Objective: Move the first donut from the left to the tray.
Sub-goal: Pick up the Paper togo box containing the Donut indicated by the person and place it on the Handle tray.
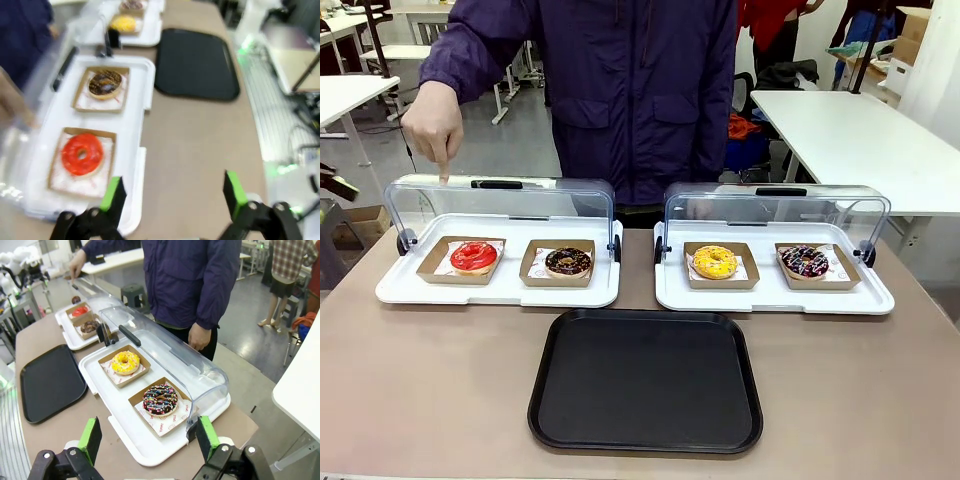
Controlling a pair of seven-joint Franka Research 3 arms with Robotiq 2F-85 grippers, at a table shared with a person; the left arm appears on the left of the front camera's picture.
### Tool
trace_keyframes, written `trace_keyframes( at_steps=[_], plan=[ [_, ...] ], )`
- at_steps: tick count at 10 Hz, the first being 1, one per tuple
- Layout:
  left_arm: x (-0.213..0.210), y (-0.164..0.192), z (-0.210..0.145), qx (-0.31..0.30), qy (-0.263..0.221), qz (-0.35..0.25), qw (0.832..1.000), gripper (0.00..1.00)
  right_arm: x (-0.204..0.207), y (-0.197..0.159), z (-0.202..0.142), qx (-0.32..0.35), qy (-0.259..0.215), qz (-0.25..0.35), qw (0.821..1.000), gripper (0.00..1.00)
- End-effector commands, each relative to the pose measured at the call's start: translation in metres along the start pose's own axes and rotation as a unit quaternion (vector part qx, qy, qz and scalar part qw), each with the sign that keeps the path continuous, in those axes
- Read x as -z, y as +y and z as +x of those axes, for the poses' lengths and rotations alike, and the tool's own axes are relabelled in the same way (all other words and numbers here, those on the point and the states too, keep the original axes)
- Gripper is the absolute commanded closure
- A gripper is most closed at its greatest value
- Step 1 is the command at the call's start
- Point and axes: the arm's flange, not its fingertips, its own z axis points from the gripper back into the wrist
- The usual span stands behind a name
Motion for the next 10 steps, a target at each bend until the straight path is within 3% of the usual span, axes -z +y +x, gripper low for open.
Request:
trace_keyframes(
  at_steps=[1, 2, 5, 9, 10],
  plan=[
    [0.038, -0.004, 0.007, 0.033, 0.091, 0.02, 0.995, 0.0, -0.001, 0.002, 0.003, -0.004, -0.006, 0.001, 1.0, 0.0],
    [0.061, 0.002, 0.007, 0.044, 0.126, 0.025, 0.991, 0.0, -0.001, 0.002, 0.003, -0.004, -0.006, 0.001, 1.0, 0.0],
    [0.116, 0.013, -0.006, 0.069, 0.174, 0.08, 0.979, 0.0, -0.001, 0.002, 0.003, -0.004, -0.006, 0.001, 1.0, 0.0],
    [0.139, 0.039, -0.029, 0.086, 0.209, 0.094, 0.97, 0.0, -0.001, 0.002, 0.003, -0.004, -0.006, 0.001, 1.0, 0.0],
    [0.134, 0.027, -0.02, 0.066, 0.204, 0.083, 0.973, 0.0, -0.001, 0.002, 0.003, -0.004, -0.006, 0.001, 1.0, 0.0]
  ],
)
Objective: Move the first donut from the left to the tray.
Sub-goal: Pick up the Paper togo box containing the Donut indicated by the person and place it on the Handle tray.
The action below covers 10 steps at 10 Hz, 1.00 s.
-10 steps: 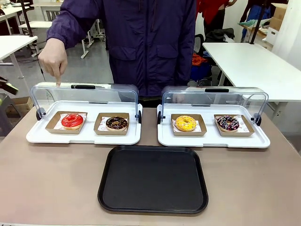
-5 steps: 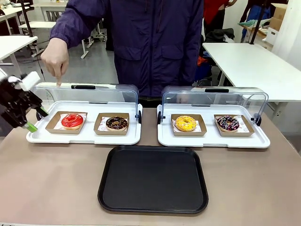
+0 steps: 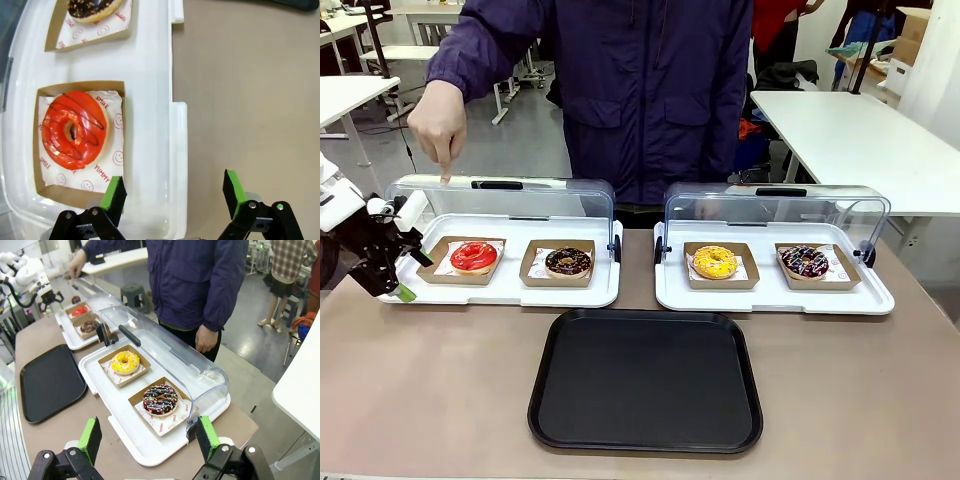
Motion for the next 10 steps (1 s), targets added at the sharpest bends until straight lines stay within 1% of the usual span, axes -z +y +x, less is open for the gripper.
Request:
trace_keyframes(
  at_steps=[1, 3, 4, 5, 6, 8, 10],
  plan=[
    [-0.01, -0.004, 0.006, -0.001, -0.009, -0.002, 1.0, 0.0, 0.0, 0.001, 0.003, -0.004, -0.006, 0.001, 1.0, 0.0],
    [-0.002, -0.001, 0.002, 0.0, -0.002, 0.0, 1.0, 0.0, 0.0, 0.001, 0.003, -0.004, -0.006, 0.001, 1.0, 0.0],
    [0.001, 0.009, 0.001, 0.004, -0.001, -0.015, 1.0, 0.0, 0.0, 0.001, 0.003, -0.004, -0.006, 0.001, 1.0, 0.0],
    [0.009, 0.021, -0.002, 0.008, 0.025, -0.016, 1.0, 0.0, 0.0, 0.001, 0.003, -0.004, -0.006, 0.001, 1.0, 0.0],
    [0.013, 0.027, -0.004, 0.01, 0.023, -0.018, 1.0, 0.0, 0.0, 0.001, 0.003, -0.004, -0.006, 0.001, 1.0, 0.0],
    [0.017, 0.036, -0.005, 0.021, 0.046, 0.007, 0.999, 0.0, 0.0, 0.001, 0.003, -0.004, -0.006, 0.001, 1.0, 0.0],
    [0.024, 0.046, -0.011, 0.023, 0.056, 0.004, 0.998, 0.0, 0.0, 0.001, 0.003, -0.004, -0.006, 0.001, 1.0, 0.0]
  ],
)
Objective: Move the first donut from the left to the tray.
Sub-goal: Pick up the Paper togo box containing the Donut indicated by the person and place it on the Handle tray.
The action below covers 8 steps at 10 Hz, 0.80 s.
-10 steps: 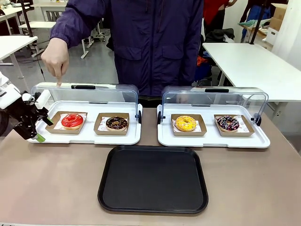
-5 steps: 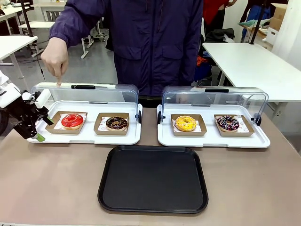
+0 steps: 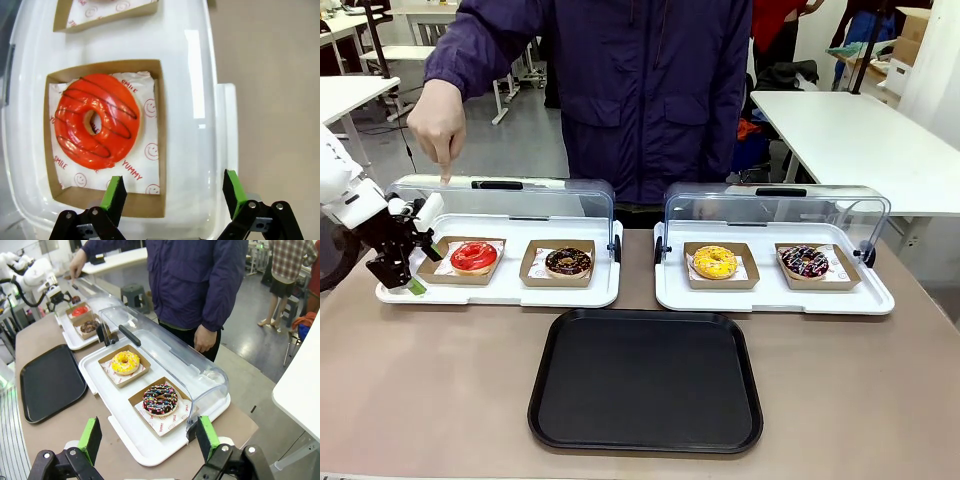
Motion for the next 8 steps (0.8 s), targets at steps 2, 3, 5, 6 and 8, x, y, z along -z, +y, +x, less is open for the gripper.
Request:
trace_keyframes(
  at_steps=[2, 3, 5, 6, 8],
  plan=[
    [0.007, 0.008, -0.003, 0.008, 0.024, -0.01, 1.0, 0.0, 0.0, 0.001, 0.003, -0.004, -0.006, 0.001, 1.0, 0.0],
    [0.01, 0.011, -0.003, 0.01, 0.031, -0.011, 0.999, 0.0, 0.0, 0.001, 0.003, -0.004, -0.006, 0.001, 1.0, 0.0],
    [0.017, 0.012, -0.001, 0.015, 0.032, -0.016, 0.999, 0.0, 0.0, 0.001, 0.003, -0.004, -0.006, 0.001, 1.0, 0.0],
    [0.02, 0.013, -0.001, 0.014, 0.042, -0.015, 0.999, 0.0, 0.0, 0.001, 0.003, -0.004, -0.006, 0.001, 1.0, 0.0],
    [0.025, 0.015, -0.001, 0.011, 0.063, -0.009, 0.998, 0.15, 0.0, 0.001, 0.003, -0.004, -0.006, 0.001, 1.0, 0.0]
  ],
)
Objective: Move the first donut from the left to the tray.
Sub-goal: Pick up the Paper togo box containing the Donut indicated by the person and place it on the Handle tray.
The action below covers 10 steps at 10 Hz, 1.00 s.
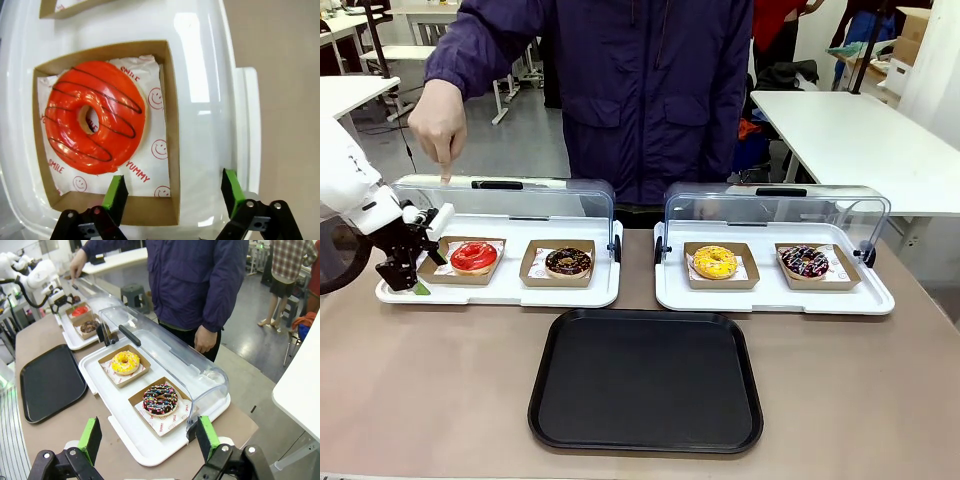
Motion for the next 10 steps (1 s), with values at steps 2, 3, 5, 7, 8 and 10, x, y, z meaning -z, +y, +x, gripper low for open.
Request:
trace_keyframes(
  at_steps=[2, 3, 5, 7, 8, 10],
  plan=[
    [0.0054, 0.0021, 0.0009, -0.005, 0.026, -0.001, 1.0, 0.73, -0.0002, 0.0014, 0.0027, -0.004, -0.006, 0.001, 1.0, 0.0],
    [0.005, 0.0009, 0.0011, -0.003, 0.031, -0.002, 1.0, 0.63, -0.0002, 0.0014, 0.0027, -0.004, -0.006, 0.001, 1.0, 0.0],
    [0.0027, -0.0012, 0.0026, -0.006, 0.037, -0.006, 0.999, 1.0, -0.0002, 0.0014, 0.0027, -0.004, -0.006, 0.001, 1.0, 0.0],
    [0.0011, -0.0025, 0.0043, -0.011, 0.042, -0.012, 0.999, 1.0, -0.0002, 0.0014, 0.0027, -0.004, -0.006, 0.001, 1.0, 0.0],
    [0.0014, -0.0027, 0.0054, -0.011, 0.049, -0.015, 0.999, 1.0, -0.0002, 0.0014, 0.0027, -0.004, -0.006, 0.001, 1.0, 0.0],
    [0.0041, -0.0015, 0.0042, -0.006, 0.056, -0.022, 0.998, 1.0, -0.0002, 0.0014, 0.0027, -0.004, -0.006, 0.001, 1.0, 0.0]
  ],
)
